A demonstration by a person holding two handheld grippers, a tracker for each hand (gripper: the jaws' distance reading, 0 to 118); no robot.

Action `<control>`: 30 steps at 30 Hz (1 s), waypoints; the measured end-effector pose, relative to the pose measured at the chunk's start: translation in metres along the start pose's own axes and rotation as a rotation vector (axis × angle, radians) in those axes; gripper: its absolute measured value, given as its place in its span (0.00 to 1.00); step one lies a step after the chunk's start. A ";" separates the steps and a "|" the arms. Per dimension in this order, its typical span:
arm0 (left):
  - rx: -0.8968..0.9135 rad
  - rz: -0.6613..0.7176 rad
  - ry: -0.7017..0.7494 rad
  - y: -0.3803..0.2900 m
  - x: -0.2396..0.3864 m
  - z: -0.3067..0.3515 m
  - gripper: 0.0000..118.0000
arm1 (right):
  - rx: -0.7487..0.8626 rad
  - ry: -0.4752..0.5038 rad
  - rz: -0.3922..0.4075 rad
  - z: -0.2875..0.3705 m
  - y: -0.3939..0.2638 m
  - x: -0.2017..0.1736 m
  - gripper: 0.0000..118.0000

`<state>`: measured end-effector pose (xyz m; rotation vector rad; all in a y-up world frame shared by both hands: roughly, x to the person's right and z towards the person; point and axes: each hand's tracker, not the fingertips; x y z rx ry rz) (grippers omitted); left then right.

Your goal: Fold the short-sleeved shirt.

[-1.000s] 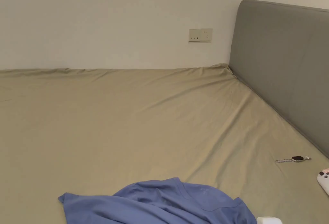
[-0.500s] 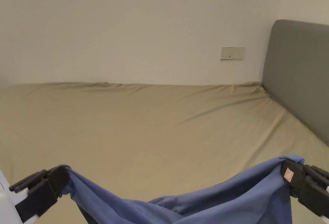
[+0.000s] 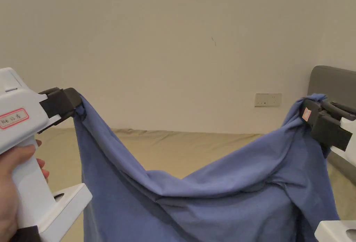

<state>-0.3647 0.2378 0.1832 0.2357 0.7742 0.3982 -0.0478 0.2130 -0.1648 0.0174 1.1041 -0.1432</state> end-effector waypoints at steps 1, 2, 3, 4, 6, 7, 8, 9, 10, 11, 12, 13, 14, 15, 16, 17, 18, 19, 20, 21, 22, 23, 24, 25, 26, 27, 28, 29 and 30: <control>0.005 -0.001 0.003 0.003 0.014 -0.011 0.01 | 0.010 -0.011 0.019 -0.016 0.007 0.001 0.05; 0.009 -0.006 0.006 0.008 0.018 -0.027 0.01 | 0.017 -0.022 0.033 -0.036 0.013 0.009 0.05; 0.017 -0.006 0.010 0.012 0.020 -0.042 0.01 | 0.019 -0.026 0.030 -0.052 0.018 0.012 0.05; 0.027 -0.006 0.010 0.016 0.022 -0.058 0.01 | 0.026 -0.034 0.040 -0.068 0.024 0.015 0.05; 0.048 -0.010 0.004 0.026 0.017 -0.090 0.01 | 0.046 -0.056 0.060 -0.092 0.034 0.020 0.05; 0.060 -0.010 -0.002 0.029 0.019 -0.104 0.01 | 0.055 -0.070 0.068 -0.106 0.038 0.024 0.05; 0.070 -0.010 -0.006 0.031 0.021 -0.116 0.01 | 0.065 -0.079 0.075 -0.118 0.041 0.028 0.05; 0.083 -0.014 -0.008 0.028 0.031 -0.123 0.01 | 0.078 -0.093 0.086 -0.130 0.043 0.032 0.05; 0.094 -0.021 -0.011 0.027 0.034 -0.133 0.01 | 0.086 -0.105 0.094 -0.139 0.043 0.035 0.05; 0.104 -0.025 -0.015 0.025 0.035 -0.144 0.01 | 0.094 -0.120 0.105 -0.150 0.042 0.039 0.05; 0.110 -0.028 -0.017 0.022 0.035 -0.153 0.01 | 0.099 -0.127 0.110 -0.158 0.039 0.043 0.05; 0.114 -0.029 -0.019 0.019 0.032 -0.163 0.01 | 0.099 -0.132 0.107 -0.165 0.034 0.047 0.05; 0.115 -0.028 -0.021 0.013 0.030 -0.170 0.01 | 0.096 -0.137 0.104 -0.169 0.029 0.050 0.05; 0.110 -0.022 -0.024 0.006 0.028 -0.176 0.01 | 0.088 -0.139 0.096 -0.173 0.021 0.054 0.05; 0.101 -0.019 -0.028 -0.002 0.025 -0.181 0.01 | 0.077 -0.139 0.093 -0.176 0.011 0.057 0.05; 0.094 -0.020 -0.029 -0.012 0.022 -0.182 0.01 | 0.066 -0.144 0.096 -0.178 0.002 0.060 0.05; 0.084 -0.026 -0.026 -0.024 0.020 -0.182 0.01 | 0.052 -0.147 0.102 -0.177 -0.011 0.059 0.05; 0.073 -0.035 -0.024 -0.034 0.018 -0.181 0.01 | 0.039 -0.151 0.103 -0.176 -0.022 0.061 0.05; 0.060 -0.042 -0.021 -0.045 0.015 -0.176 0.01 | 0.010 -0.148 0.089 -0.174 -0.033 0.064 0.05; 0.041 -0.050 -0.019 -0.057 0.010 -0.170 0.01 | -0.017 -0.142 0.074 -0.170 -0.044 0.066 0.05; 0.021 -0.053 -0.019 -0.065 0.007 -0.163 0.01 | -0.030 -0.137 0.066 -0.163 -0.054 0.065 0.05; 0.003 -0.054 -0.020 -0.074 0.002 -0.152 0.01 | -0.041 -0.139 0.063 -0.155 -0.065 0.066 0.05; -0.008 -0.055 -0.011 -0.083 -0.002 -0.140 0.01 | -0.052 -0.139 0.059 -0.145 -0.075 0.066 0.05; -0.026 -0.058 -0.004 -0.091 -0.005 -0.128 0.01 | -0.069 -0.142 0.052 -0.133 -0.083 0.066 0.05; -0.039 -0.062 0.001 -0.099 -0.010 -0.113 0.01 | -0.084 -0.145 0.042 -0.119 -0.091 0.061 0.05; -0.046 -0.061 0.015 -0.106 -0.014 -0.097 0.01 | -0.109 -0.141 0.024 -0.105 -0.098 0.060 0.05; -0.070 -0.066 0.023 -0.113 -0.020 -0.080 0.01 | -0.128 -0.142 0.002 -0.088 -0.107 0.060 0.05; -0.082 -0.069 0.034 -0.120 -0.024 -0.065 0.01 | -0.150 -0.142 -0.009 -0.074 -0.113 0.058 0.05; -0.101 -0.069 0.049 -0.126 -0.029 -0.047 0.01 | -0.169 -0.141 -0.012 -0.054 -0.120 0.051 0.05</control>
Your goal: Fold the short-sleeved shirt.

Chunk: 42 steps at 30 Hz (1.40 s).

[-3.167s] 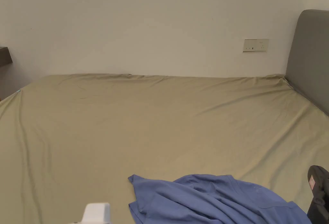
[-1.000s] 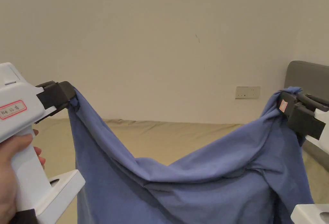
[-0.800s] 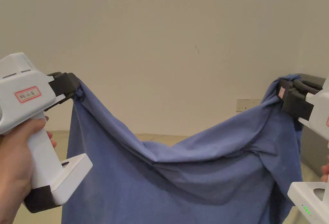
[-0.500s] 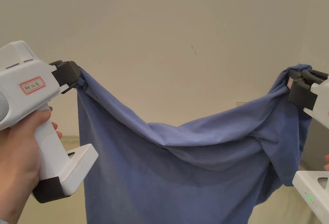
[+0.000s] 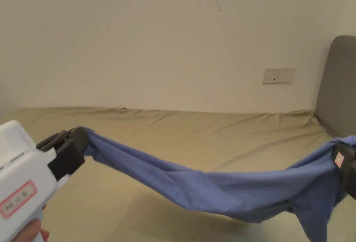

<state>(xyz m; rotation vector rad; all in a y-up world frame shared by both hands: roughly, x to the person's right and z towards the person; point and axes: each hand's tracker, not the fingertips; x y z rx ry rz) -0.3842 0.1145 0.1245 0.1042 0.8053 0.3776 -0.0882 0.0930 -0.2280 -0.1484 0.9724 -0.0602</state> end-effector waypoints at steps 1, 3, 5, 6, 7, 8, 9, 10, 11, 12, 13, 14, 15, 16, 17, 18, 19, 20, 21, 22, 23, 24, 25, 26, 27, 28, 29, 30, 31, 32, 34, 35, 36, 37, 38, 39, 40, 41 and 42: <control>-0.024 -0.001 0.009 -0.007 -0.004 0.017 0.01 | -0.016 -0.005 -0.005 0.016 -0.010 -0.001 0.05; -0.041 -0.002 0.029 -0.022 -0.009 0.054 0.01 | -0.058 0.000 -0.008 0.048 -0.027 -0.003 0.05; -0.069 -0.006 0.054 -0.035 -0.014 0.091 0.01 | -0.092 -0.002 -0.014 0.081 -0.043 -0.012 0.05; -0.092 -0.020 0.066 -0.043 -0.016 0.109 0.01 | -0.111 -0.004 -0.015 0.097 -0.053 -0.015 0.05; -0.113 -0.037 0.079 -0.052 -0.015 0.128 0.01 | -0.145 -0.010 -0.031 0.114 -0.063 -0.017 0.05; -0.140 -0.041 0.109 -0.060 -0.017 0.142 0.01 | -0.175 -0.011 -0.049 0.126 -0.073 -0.022 0.05; -0.175 -0.039 0.126 -0.069 -0.021 0.156 0.01 | -0.200 -0.014 -0.065 0.140 -0.085 -0.024 0.05; -0.214 -0.033 0.134 -0.081 -0.027 0.171 0.01 | -0.229 -0.016 -0.071 0.156 -0.098 -0.025 0.05; -0.249 -0.020 0.150 -0.092 -0.030 0.180 0.01 | -0.255 -0.026 -0.062 0.166 -0.109 -0.027 0.05; -0.298 -0.002 0.172 -0.107 -0.037 0.189 0.01 | -0.293 -0.044 -0.059 0.176 -0.123 -0.028 0.05; -0.356 0.020 0.185 -0.122 -0.044 0.196 0.01 | -0.338 -0.047 -0.079 0.184 -0.136 -0.026 0.05; -0.413 0.028 0.212 -0.137 -0.051 0.200 0.01 | -0.387 -0.052 -0.103 0.191 -0.148 -0.023 0.05; -0.471 0.031 0.243 -0.153 -0.058 0.203 0.01 | -0.449 -0.081 -0.128 0.196 -0.162 -0.019 0.05; -0.524 0.031 0.265 -0.167 -0.065 0.203 0.01 | -0.516 -0.088 -0.143 0.196 -0.175 -0.012 0.05; -0.584 0.041 0.300 -0.180 -0.072 0.201 0.01 | -0.574 -0.096 -0.162 0.195 -0.186 -0.008 0.05; -0.651 0.067 0.324 -0.194 -0.081 0.197 0.01 | -0.622 -0.126 -0.177 0.193 -0.199 -0.003 0.05; -0.701 0.080 0.354 -0.210 -0.091 0.193 0.01 | -0.674 -0.144 -0.178 0.189 -0.210 0.001 0.05; -0.758 0.093 0.384 -0.220 -0.098 0.189 0.01 | -0.722 -0.163 -0.173 0.186 -0.213 0.004 0.05; -0.810 0.106 0.415 -0.230 -0.104 0.185 0.01 | -0.768 -0.175 -0.191 0.182 -0.222 0.008 0.05; -0.843 0.117 0.440 -0.239 -0.110 0.183 0.01 | -0.821 -0.175 -0.204 0.178 -0.230 0.011 0.05; -0.881 0.120 0.458 -0.244 -0.112 0.181 0.01 | -0.861 -0.181 -0.233 0.175 -0.237 0.014 0.05; -0.914 0.114 0.476 -0.249 -0.115 0.178 0.01 | -0.910 -0.192 -0.276 0.173 -0.247 0.025 0.05; -0.935 0.122 0.483 -0.253 -0.118 0.177 0.01 | -0.935 -0.201 -0.301 0.170 -0.253 0.029 0.05; -0.932 0.120 0.477 -0.255 -0.120 0.176 0.01 | -0.949 -0.210 -0.322 0.167 -0.257 0.031 0.05; -0.932 0.105 0.484 -0.250 -0.116 0.180 0.01 | -0.968 -0.233 -0.331 0.164 -0.261 0.032 0.05; -0.936 0.087 0.494 -0.251 -0.116 0.179 0.01 | -0.956 -0.235 -0.332 0.164 -0.259 0.035 0.05; -0.938 0.077 0.493 -0.251 -0.115 0.177 0.01 | -0.951 -0.231 -0.326 0.163 -0.259 0.035 0.05; -0.934 0.075 0.487 -0.249 -0.114 0.176 0.02 | -0.952 -0.234 -0.312 0.163 -0.257 0.033 0.05; -0.914 0.078 0.478 -0.248 -0.116 0.178 0.09 | -0.935 -0.234 -0.295 0.164 -0.255 0.032 0.06; -0.864 0.082 0.463 -0.241 -0.113 0.180 0.23 | -0.893 -0.237 -0.277 0.168 -0.249 0.032 0.12; -0.744 0.051 0.414 -0.220 -0.102 0.188 0.82 | -0.805 -0.266 -0.223 0.179 -0.230 0.029 0.56; -0.678 0.017 0.396 -0.212 -0.106 0.188 0.95 | -0.739 -0.291 -0.188 0.186 -0.217 0.026 0.75; -0.591 -0.022 0.372 -0.198 -0.097 0.194 0.97 | -0.630 -0.287 -0.150 0.194 -0.205 0.025 0.90; -0.485 -0.064 0.333 -0.181 -0.085 0.200 0.95 | -0.511 -0.280 -0.094 0.203 -0.188 0.021 0.91; -0.406 -0.103 0.309 -0.167 -0.075 0.204 0.95 | -0.403 -0.264 -0.043 0.209 -0.171 0.017 0.90; -0.338 -0.139 0.270 -0.150 -0.056 0.209 0.94 | -0.322 -0.253 0.003 0.213 -0.153 0.011 0.88; -0.267 -0.168 0.244 -0.137 -0.043 0.212 0.88 | -0.263 -0.256 0.038 0.214 -0.141 0.007 0.84; -0.203 -0.185 0.209 -0.128 -0.034 0.215 0.77 | -0.208 -0.242 0.059 0.216 -0.130 0.003 0.76; -0.136 -0.205 0.178 -0.120 -0.024 0.219 0.54 | -0.149 -0.220 0.069 0.218 -0.120 -0.001 0.58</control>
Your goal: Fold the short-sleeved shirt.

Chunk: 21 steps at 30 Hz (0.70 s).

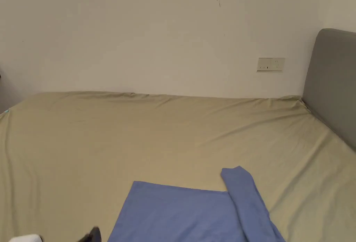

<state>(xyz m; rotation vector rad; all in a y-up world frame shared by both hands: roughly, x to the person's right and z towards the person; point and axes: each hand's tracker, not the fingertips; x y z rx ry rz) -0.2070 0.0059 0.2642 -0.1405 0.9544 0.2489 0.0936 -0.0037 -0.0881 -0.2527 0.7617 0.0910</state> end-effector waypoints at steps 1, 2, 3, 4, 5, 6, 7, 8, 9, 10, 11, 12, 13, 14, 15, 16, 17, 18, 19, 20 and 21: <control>0.045 0.000 -0.031 0.011 0.010 0.004 0.31 | 0.039 0.018 -0.001 0.003 0.008 -0.002 0.37; 0.063 0.013 -0.052 0.017 0.016 0.005 0.10 | 0.060 0.038 -0.017 0.002 0.013 -0.005 0.16; 0.073 0.026 -0.072 0.022 0.020 0.003 0.00 | 0.071 0.058 -0.042 0.001 0.017 -0.007 0.04; 0.082 0.031 -0.082 0.026 0.025 -0.001 0.00 | 0.075 0.060 -0.058 -0.001 0.019 -0.008 0.04; 0.087 0.027 -0.071 0.027 0.029 -0.008 0.00 | 0.082 0.076 -0.077 -0.004 0.021 -0.010 0.04; 0.085 0.016 -0.075 0.030 0.032 -0.016 0.00 | 0.080 0.079 -0.071 -0.006 0.025 -0.015 0.04; 0.063 0.003 -0.093 0.034 0.034 -0.025 0.00 | 0.072 0.094 -0.061 -0.011 0.026 -0.018 0.03; 0.044 0.007 -0.117 0.037 0.034 -0.036 0.00 | 0.068 0.099 -0.056 -0.016 0.026 -0.020 0.03; 0.024 0.013 -0.149 0.041 0.036 -0.051 0.00 | 0.064 0.107 -0.047 -0.022 0.026 -0.023 0.03; 0.001 0.013 -0.172 0.046 0.036 -0.067 0.00 | 0.053 0.117 -0.034 -0.030 0.029 -0.026 0.03; -0.029 0.001 -0.178 0.051 0.038 -0.084 0.00 | 0.046 0.124 -0.029 -0.037 0.030 -0.028 0.03; -0.071 -0.010 -0.180 0.057 0.040 -0.106 0.00 | 0.038 0.130 -0.025 -0.046 0.031 -0.029 0.03; -0.114 -0.028 -0.185 0.060 0.036 -0.135 0.00 | 0.033 0.134 -0.027 -0.057 0.033 -0.031 0.03; -0.167 -0.047 -0.183 0.064 0.038 -0.162 0.00 | 0.026 0.134 -0.028 -0.068 0.036 -0.032 0.03; -0.225 -0.053 -0.187 0.066 0.038 -0.191 0.00 | 0.017 0.134 -0.028 -0.081 0.037 -0.034 0.03; -0.282 -0.037 -0.190 0.065 0.038 -0.222 0.00 | 0.007 0.132 -0.031 -0.094 0.038 -0.035 0.03; -0.330 -0.024 -0.182 0.064 0.041 -0.248 0.00 | -0.002 0.133 -0.032 -0.106 0.038 -0.036 0.03; -0.393 -0.014 -0.174 0.059 0.040 -0.284 0.00 | -0.014 0.131 -0.034 -0.123 0.039 -0.036 0.03; -0.431 -0.012 -0.153 0.051 0.040 -0.315 0.00 | -0.026 0.128 -0.037 -0.136 0.039 -0.036 0.03; -0.483 -0.024 -0.126 0.042 0.039 -0.345 0.02 | -0.037 0.124 -0.040 -0.150 0.038 -0.037 0.03; -0.559 -0.041 -0.097 0.033 0.037 -0.375 0.19 | -0.049 0.124 -0.041 -0.163 0.036 -0.037 0.03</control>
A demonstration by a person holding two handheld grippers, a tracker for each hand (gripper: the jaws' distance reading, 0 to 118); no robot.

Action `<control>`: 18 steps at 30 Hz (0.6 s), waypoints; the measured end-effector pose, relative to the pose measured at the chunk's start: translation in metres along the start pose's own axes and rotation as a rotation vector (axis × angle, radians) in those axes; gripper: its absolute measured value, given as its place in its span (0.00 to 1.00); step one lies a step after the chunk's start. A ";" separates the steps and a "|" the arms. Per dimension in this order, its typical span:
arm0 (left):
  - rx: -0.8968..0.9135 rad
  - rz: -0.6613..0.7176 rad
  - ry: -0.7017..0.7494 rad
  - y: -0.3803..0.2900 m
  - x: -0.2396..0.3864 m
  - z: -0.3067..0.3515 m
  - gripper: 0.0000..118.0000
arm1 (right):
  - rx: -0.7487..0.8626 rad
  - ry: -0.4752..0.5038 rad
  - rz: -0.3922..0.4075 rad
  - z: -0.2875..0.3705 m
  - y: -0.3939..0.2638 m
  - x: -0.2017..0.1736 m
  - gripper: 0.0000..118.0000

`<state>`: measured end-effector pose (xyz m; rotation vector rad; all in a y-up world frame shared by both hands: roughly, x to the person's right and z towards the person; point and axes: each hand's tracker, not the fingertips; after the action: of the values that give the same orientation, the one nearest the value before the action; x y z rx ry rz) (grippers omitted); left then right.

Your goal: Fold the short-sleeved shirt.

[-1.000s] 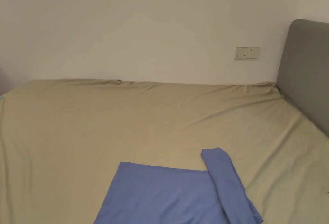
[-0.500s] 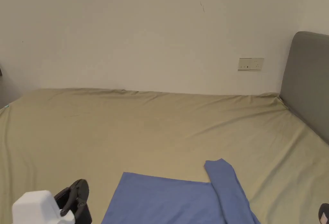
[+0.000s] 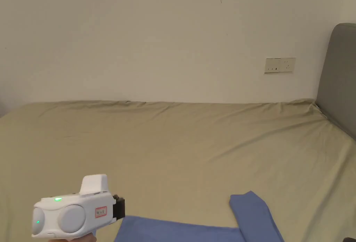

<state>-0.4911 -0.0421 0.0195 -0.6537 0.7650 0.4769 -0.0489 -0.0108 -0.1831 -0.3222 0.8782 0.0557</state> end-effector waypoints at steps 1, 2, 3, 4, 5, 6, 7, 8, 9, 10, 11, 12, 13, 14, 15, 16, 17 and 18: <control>-0.055 0.007 0.039 0.004 -0.003 -0.030 0.45 | -0.012 -0.002 -0.002 -0.014 -0.001 0.002 0.03; -0.099 0.017 0.051 0.005 -0.008 -0.057 0.70 | -0.024 -0.006 -0.003 -0.027 -0.002 0.004 0.03; -0.131 0.041 0.053 0.003 -0.013 -0.082 0.91 | -0.037 -0.009 -0.004 -0.039 -0.005 0.006 0.03; -0.161 0.069 0.049 0.001 -0.022 -0.110 0.93 | -0.053 -0.011 -0.006 -0.052 -0.008 0.008 0.03; -0.181 0.092 0.060 -0.002 -0.027 -0.128 0.88 | -0.069 -0.014 -0.006 -0.062 -0.010 0.011 0.03; -0.195 0.109 0.072 -0.004 -0.031 -0.144 0.79 | -0.087 -0.018 -0.002 -0.072 -0.014 0.012 0.03; -0.208 0.129 0.078 -0.007 -0.033 -0.158 0.75 | -0.103 -0.018 0.004 -0.081 -0.017 0.013 0.03; -0.226 0.138 0.086 -0.015 -0.034 -0.163 0.73 | -0.114 -0.015 0.009 -0.088 -0.020 0.014 0.03; -0.247 0.137 0.088 -0.020 -0.036 -0.174 0.74 | -0.125 -0.013 0.013 -0.095 -0.023 0.015 0.03; -0.255 0.127 0.098 -0.024 -0.037 -0.182 0.73 | -0.134 -0.014 0.018 -0.102 -0.026 0.016 0.03; -0.214 0.086 0.119 -0.025 -0.034 -0.179 0.63 | -0.141 -0.017 0.024 -0.107 -0.028 0.017 0.03; -0.161 0.035 0.133 -0.022 -0.024 -0.171 0.28 | -0.150 -0.021 0.030 -0.113 -0.030 0.017 0.03; -0.143 0.004 0.129 -0.021 -0.021 -0.167 0.28 | -0.160 -0.023 0.031 -0.120 -0.030 0.017 0.03; -0.139 -0.016 0.102 -0.021 -0.021 -0.164 0.19 | -0.174 -0.026 0.029 -0.127 -0.030 0.018 0.03; -0.156 -0.019 0.078 -0.022 -0.021 -0.162 0.12 | -0.192 -0.029 0.027 -0.137 -0.029 0.018 0.04; -0.160 -0.002 0.054 -0.022 -0.010 -0.155 0.03 | -0.213 -0.031 0.027 -0.148 -0.028 0.018 0.08; -0.161 -0.007 0.068 -0.024 -0.007 -0.153 0.03 | -0.228 -0.026 0.028 -0.160 -0.027 0.019 0.18; -0.155 -0.023 0.071 -0.026 -0.007 -0.150 0.02 | -0.260 -0.012 0.033 -0.175 -0.026 0.019 0.43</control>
<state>-0.5508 -0.1655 -0.0475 -0.8265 0.7918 0.4968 -0.1626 -0.0898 -0.2945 -0.5492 0.8658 0.2034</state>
